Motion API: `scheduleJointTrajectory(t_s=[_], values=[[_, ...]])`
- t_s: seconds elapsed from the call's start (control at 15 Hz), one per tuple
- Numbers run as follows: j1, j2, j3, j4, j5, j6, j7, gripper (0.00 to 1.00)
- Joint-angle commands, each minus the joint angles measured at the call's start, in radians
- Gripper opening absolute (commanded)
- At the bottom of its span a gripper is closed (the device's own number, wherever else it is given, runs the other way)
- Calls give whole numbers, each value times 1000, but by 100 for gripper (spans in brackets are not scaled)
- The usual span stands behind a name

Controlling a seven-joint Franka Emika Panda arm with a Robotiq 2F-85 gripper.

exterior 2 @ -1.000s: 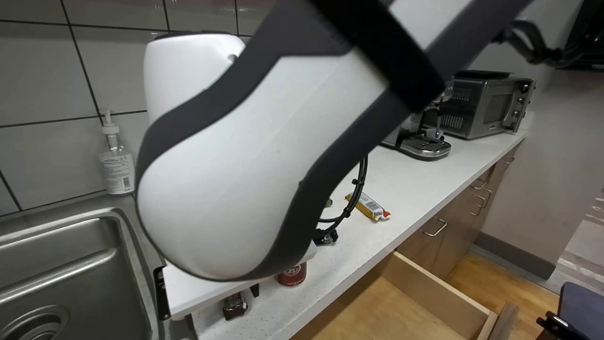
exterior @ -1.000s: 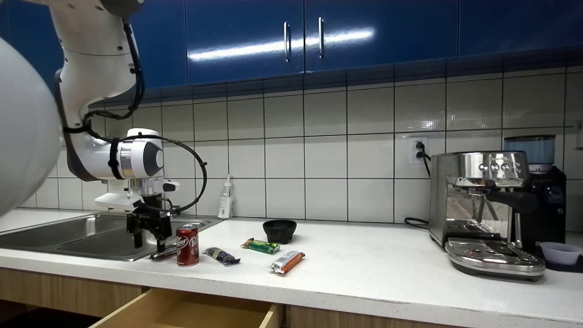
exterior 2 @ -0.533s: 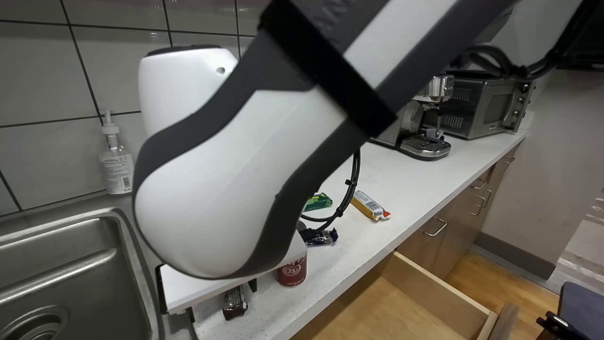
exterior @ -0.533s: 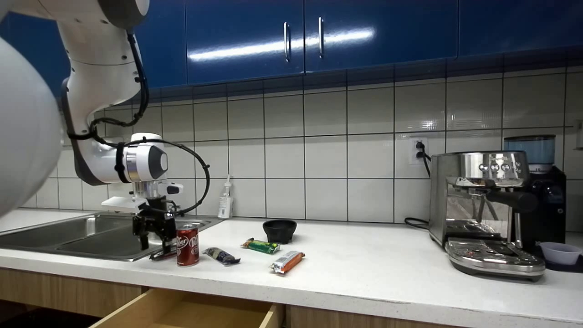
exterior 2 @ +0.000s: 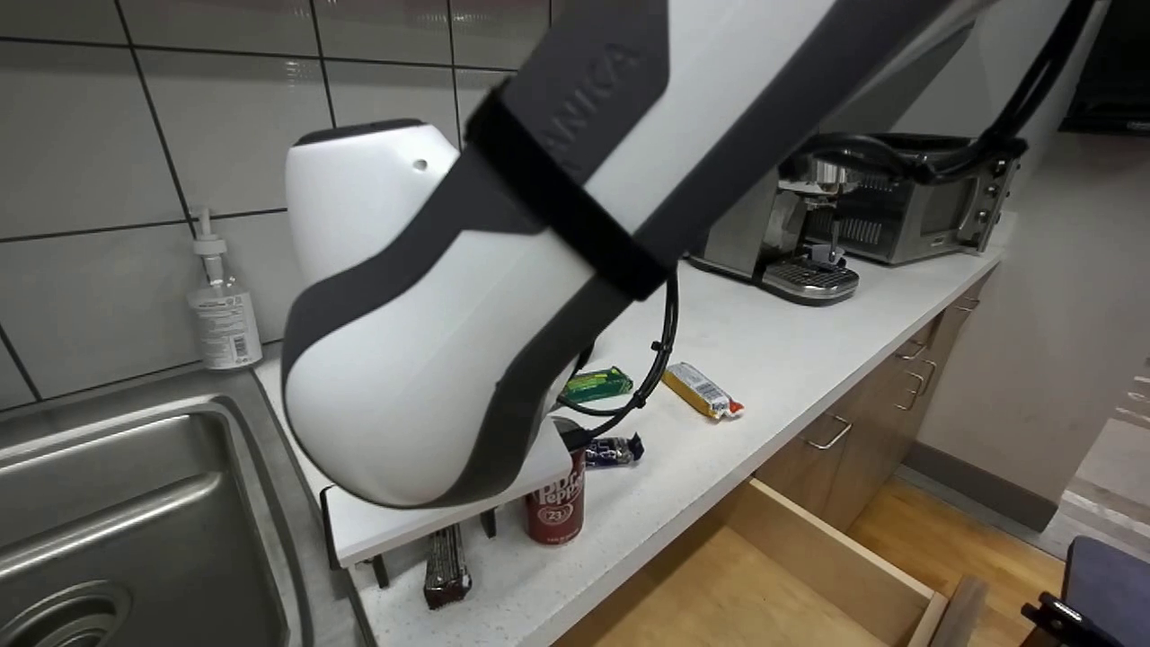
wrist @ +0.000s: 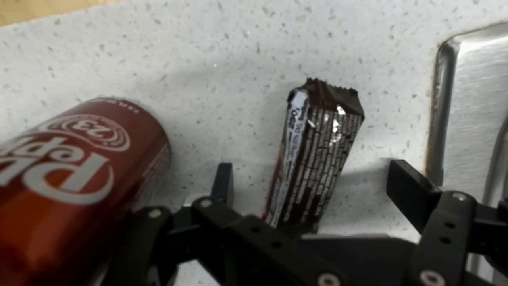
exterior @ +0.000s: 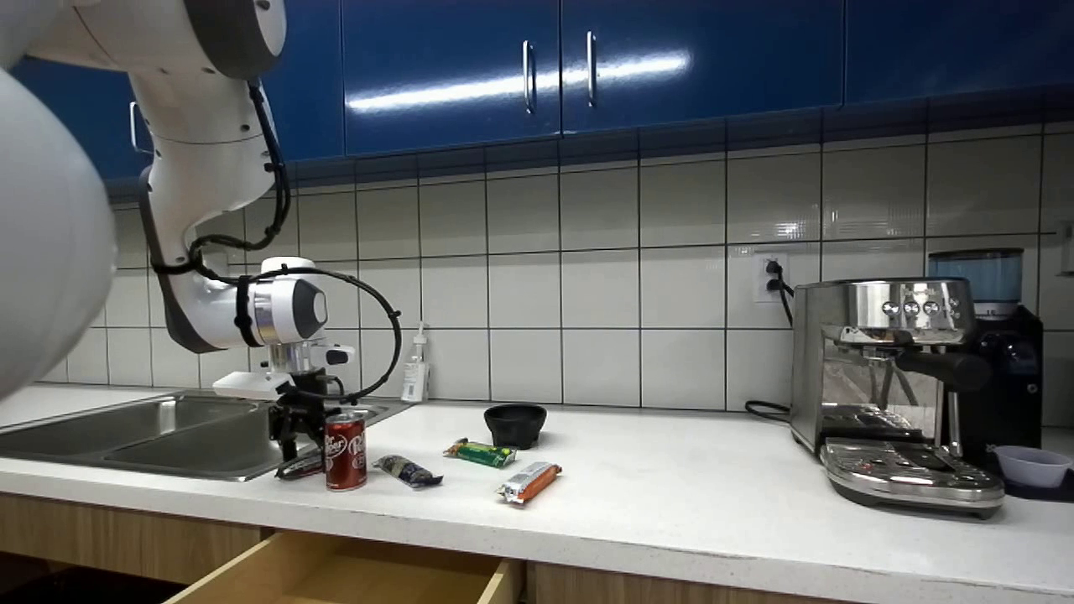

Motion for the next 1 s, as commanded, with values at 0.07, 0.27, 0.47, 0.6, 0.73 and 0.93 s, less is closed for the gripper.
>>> scheduleJointTrajectory(t_s=[0.07,0.27,0.47,0.6,0.73,0.93], values=[[9,31,-12,60,-21,-46,35,100],[8,26,-9,63,-19,-48,35,100],[9,22,-10,65,-20,-48,39,100],[7,21,-8,65,-17,-51,38,100],[8,17,-9,62,-18,-49,41,75],[1,28,-10,67,-18,-43,34,58]])
